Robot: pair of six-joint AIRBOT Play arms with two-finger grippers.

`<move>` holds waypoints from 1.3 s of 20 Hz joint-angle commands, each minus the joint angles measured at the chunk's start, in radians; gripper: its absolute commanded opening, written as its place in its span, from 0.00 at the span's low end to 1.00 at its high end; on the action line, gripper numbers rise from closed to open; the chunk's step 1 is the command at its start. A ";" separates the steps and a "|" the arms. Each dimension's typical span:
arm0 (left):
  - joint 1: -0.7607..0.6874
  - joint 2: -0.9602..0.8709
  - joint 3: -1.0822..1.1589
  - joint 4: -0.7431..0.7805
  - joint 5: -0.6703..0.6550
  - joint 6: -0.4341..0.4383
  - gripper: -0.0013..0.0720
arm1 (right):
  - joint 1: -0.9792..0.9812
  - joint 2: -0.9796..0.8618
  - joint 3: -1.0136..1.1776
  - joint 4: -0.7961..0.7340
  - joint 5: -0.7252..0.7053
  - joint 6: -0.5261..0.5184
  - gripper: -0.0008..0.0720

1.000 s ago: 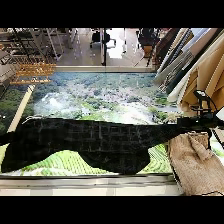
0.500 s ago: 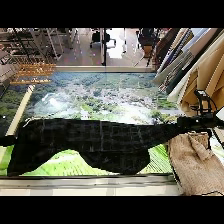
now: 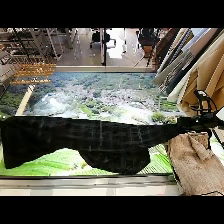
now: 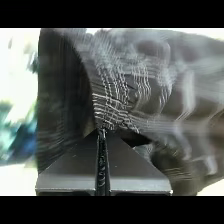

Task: Fold the clothes and pants, and hang the long-sleeved shirts on hangers.

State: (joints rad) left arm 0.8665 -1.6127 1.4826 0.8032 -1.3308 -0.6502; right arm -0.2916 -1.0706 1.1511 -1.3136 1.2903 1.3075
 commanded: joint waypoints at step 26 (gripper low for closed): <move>0.612 0.229 0.037 -1.347 -0.202 0.023 0.04 | 0.000 0.179 0.462 0.218 0.251 0.034 0.03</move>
State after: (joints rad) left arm 1.4235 -1.3792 1.5200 -0.8089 -1.4563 -0.6281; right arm -0.2916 -0.8913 1.6234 -1.1717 1.4036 1.3563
